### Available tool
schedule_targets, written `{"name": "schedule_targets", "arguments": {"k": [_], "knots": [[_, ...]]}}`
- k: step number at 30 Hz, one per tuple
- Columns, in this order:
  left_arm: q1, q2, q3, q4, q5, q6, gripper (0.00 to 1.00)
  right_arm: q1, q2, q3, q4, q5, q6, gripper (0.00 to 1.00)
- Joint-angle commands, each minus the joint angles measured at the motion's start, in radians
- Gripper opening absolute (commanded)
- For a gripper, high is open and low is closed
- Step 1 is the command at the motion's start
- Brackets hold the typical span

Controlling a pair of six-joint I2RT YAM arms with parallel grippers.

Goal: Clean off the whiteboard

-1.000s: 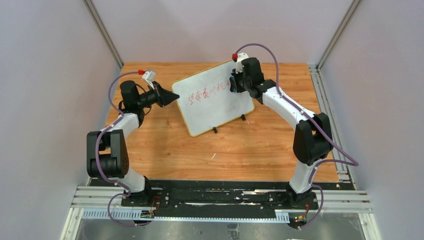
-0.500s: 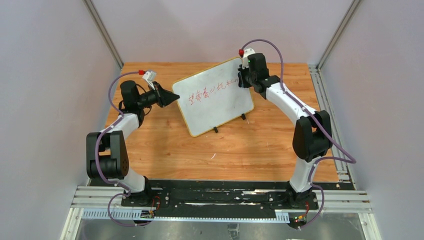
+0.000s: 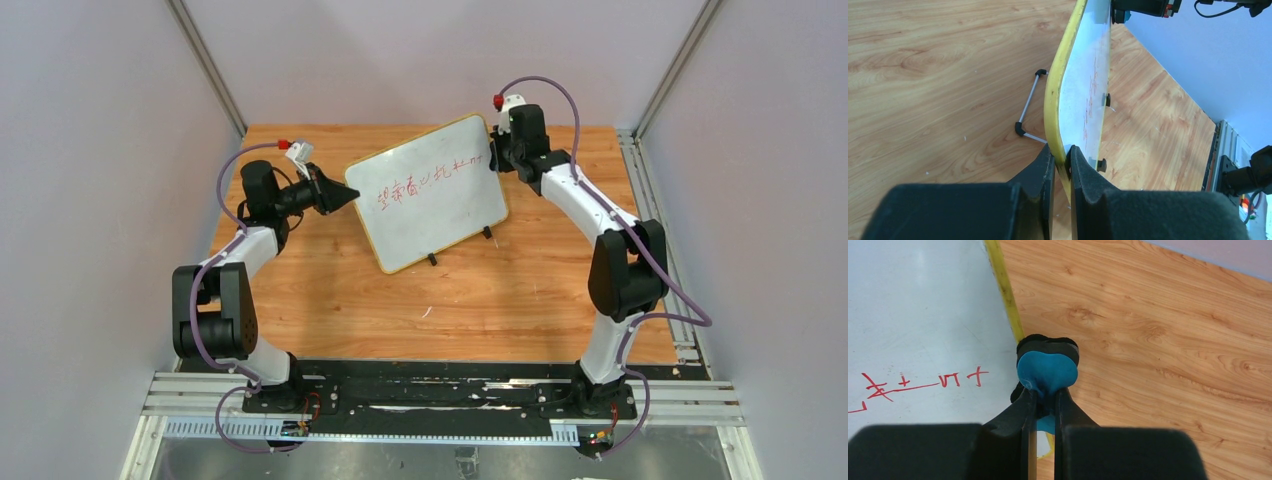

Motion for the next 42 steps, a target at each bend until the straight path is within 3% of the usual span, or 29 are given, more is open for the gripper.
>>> {"name": "schedule_targets", "arguments": {"k": [1,15,31,42], "knots": [[0.000,-0.007,0.005,-0.032,-0.039,0.097,0.00,0.041,-0.025,-0.025,0.029,-0.015,0.022,0.01],[0.000,-0.015,0.003,-0.032,-0.038,0.095,0.00,0.210,-0.025,-0.042,0.051,0.028,0.030,0.01],[0.000,-0.007,0.008,-0.040,-0.038,0.102,0.00,0.027,0.002,-0.034,0.034,0.072,0.002,0.01],[-0.001,-0.008,0.011,-0.052,-0.040,0.109,0.00,0.049,-0.013,-0.085,0.060,0.020,0.033,0.01]]}}
